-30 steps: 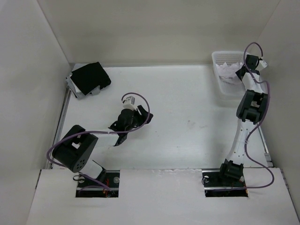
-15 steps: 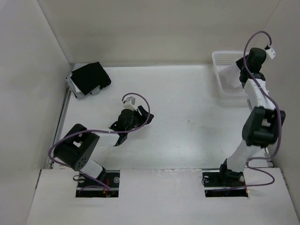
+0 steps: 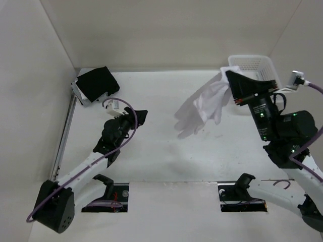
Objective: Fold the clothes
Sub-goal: Move the tank top to the center of the board, then flatten the tank top out
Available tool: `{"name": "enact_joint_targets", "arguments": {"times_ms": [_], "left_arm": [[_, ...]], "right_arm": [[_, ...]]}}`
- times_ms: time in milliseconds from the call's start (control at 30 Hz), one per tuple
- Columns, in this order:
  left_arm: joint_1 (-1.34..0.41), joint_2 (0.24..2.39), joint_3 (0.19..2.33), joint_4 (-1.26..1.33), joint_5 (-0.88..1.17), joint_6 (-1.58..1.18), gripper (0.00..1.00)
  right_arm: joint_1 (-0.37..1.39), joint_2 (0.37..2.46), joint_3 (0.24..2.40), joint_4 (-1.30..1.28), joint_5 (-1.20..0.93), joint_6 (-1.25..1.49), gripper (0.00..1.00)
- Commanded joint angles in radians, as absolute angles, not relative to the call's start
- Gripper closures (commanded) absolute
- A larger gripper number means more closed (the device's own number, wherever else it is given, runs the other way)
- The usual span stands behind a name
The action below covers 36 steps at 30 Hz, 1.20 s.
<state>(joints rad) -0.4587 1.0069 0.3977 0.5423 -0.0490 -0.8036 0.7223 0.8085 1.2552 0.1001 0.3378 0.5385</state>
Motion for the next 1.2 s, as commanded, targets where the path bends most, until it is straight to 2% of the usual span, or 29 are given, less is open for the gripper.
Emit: {"name": "enact_joint_targets", "arguments": {"times_ms": [0, 100, 200, 267, 300, 367, 467, 500, 533, 633, 667, 700, 767, 833, 1000, 1100, 1167], "left_arm": [[-0.351, 0.855, 0.344, 0.382, -0.051, -0.819, 0.5], [-0.282, 0.808, 0.324, 0.305, -0.026, -0.827, 0.5], [-0.254, 0.828, 0.305, 0.296, -0.025, -0.83, 0.5], [-0.249, 0.862, 0.307, 0.295, -0.025, -0.822, 0.51], [-0.254, 0.879, 0.308, 0.295, -0.028, -0.819, 0.51], [-0.281, 0.935, 0.324, 0.291, -0.028, -0.804, 0.53], [-0.332, 0.985, 0.334, 0.262, -0.047, -0.781, 0.55], [-0.37, 1.014, 0.33, 0.255, -0.089, -0.764, 0.56], [-0.39, 1.028, 0.325, 0.255, -0.109, -0.759, 0.56], [-0.462, 1.103, 0.324, 0.242, -0.159, -0.738, 0.57], [-0.481, 1.126, 0.327, 0.235, -0.175, -0.735, 0.57], [-0.501, 1.147, 0.328, 0.229, -0.195, -0.73, 0.57], [-0.533, 1.183, 0.33, 0.23, -0.238, -0.727, 0.56], [-0.557, 1.215, 0.339, 0.235, -0.252, -0.733, 0.54], [-0.605, 1.262, 0.376, 0.241, -0.245, -0.744, 0.54], [-0.622, 1.275, 0.387, 0.238, -0.245, -0.744, 0.57], [-0.631, 1.282, 0.394, 0.236, -0.241, -0.744, 0.58]], "right_arm": [[0.933, 0.882, 1.203, 0.018, 0.498, 0.502, 0.96], [0.879, 0.994, 1.12, 0.037, 0.47, 0.57, 0.96], [0.733, 1.193, 1.039, 0.133, 0.286, 0.684, 0.96], [0.65, 1.334, 1.028, 0.227, 0.213, 0.706, 0.91], [0.589, 1.435, 1.051, 0.283, 0.183, 0.704, 0.82], [0.477, 1.598, 1.15, 0.273, 0.117, 0.709, 0.58], [0.455, 1.574, 1.122, 0.236, 0.104, 0.703, 0.5], [0.476, 1.525, 1.048, 0.233, 0.113, 0.695, 0.5], [0.499, 1.476, 0.967, 0.23, 0.127, 0.698, 0.57], [0.571, 1.355, 0.754, 0.187, 0.198, 0.721, 0.93], [0.591, 1.312, 0.689, 0.145, 0.228, 0.736, 0.98], [0.611, 1.269, 0.62, 0.088, 0.271, 0.773, 0.99], [0.646, 1.206, 0.519, 0.032, 0.313, 0.848, 0.93], [0.666, 1.171, 0.45, 0.008, 0.345, 0.902, 0.77], [0.668, 1.184, 0.414, 0.014, 0.371, 0.942, 0.57], [0.668, 1.221, 0.429, 0.037, 0.359, 0.933, 0.53], [0.668, 1.252, 0.437, 0.055, 0.338, 0.925, 0.55]]}}
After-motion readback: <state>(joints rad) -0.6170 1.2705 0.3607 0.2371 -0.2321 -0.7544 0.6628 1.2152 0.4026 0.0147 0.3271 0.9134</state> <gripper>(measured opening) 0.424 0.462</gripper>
